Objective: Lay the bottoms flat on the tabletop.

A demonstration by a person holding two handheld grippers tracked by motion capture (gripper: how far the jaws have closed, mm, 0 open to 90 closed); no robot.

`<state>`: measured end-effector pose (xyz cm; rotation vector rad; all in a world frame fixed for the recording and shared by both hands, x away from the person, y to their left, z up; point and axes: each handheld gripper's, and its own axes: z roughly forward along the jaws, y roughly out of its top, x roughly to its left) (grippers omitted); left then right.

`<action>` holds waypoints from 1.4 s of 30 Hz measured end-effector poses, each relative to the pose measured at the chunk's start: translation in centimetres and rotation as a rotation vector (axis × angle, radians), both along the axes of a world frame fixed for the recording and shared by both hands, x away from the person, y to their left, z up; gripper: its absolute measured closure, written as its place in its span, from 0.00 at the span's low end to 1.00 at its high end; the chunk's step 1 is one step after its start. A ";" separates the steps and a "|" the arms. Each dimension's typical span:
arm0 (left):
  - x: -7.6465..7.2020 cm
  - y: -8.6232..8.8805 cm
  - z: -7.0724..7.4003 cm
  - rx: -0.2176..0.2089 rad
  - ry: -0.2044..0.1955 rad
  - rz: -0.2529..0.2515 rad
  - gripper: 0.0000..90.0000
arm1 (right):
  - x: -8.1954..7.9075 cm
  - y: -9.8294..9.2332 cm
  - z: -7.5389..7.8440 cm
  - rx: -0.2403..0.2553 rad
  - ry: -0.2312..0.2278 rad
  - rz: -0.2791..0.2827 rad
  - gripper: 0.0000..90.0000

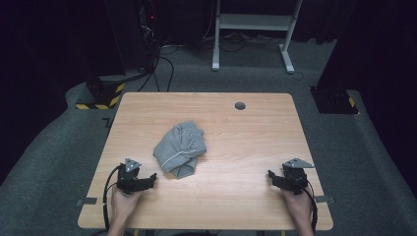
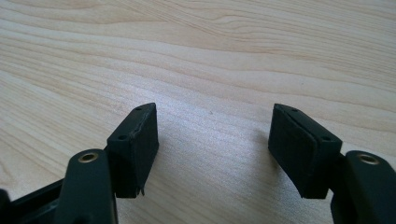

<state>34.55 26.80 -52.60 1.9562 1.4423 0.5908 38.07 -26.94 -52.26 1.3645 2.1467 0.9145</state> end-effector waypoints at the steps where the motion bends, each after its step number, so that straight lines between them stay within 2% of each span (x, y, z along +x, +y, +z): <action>1: 0.0 0.0 0.0 -0.005 0.002 0.001 0.16 | 0.0 0.0 0.0 0.000 0.000 0.000 0.36; 6: 0.0 0.0 0.1 -0.034 0.009 0.000 0.15 | 0.0 0.0 0.0 0.000 0.000 0.000 0.36; 12: 0.0 -0.3 0.5 -0.040 0.006 -0.014 0.14 | 0.0 0.0 0.0 0.000 0.000 0.000 0.36; 17: -0.1 -0.5 1.3 -0.041 -0.013 -0.026 0.14 | 0.0 0.0 0.0 0.000 0.000 0.000 0.36; 24: -0.1 -0.6 1.9 -0.039 -0.012 -0.048 0.12 | 0.0 0.0 0.0 0.000 0.000 0.000 0.36; 26: -0.2 -0.7 2.3 -0.045 -0.026 -0.056 0.12 | 0.0 0.0 0.0 0.000 0.000 0.000 0.36; 32: -0.1 -0.9 2.8 -0.058 -0.025 -0.074 0.13 | 0.0 0.0 0.0 -0.002 -0.001 0.002 0.36; 33: -0.1 -1.0 3.1 -0.050 -0.029 -0.081 0.13 | 0.0 0.0 0.0 -0.002 -0.001 0.002 0.36; 38: 0.2 -1.3 3.6 -0.070 -0.037 -0.093 0.13 | 0.0 0.0 0.0 -0.002 -0.001 0.002 0.36; 42: 0.5 -1.6 3.9 -0.061 -0.038 -0.104 0.13 | 0.0 0.0 0.0 -0.002 -0.001 0.002 0.36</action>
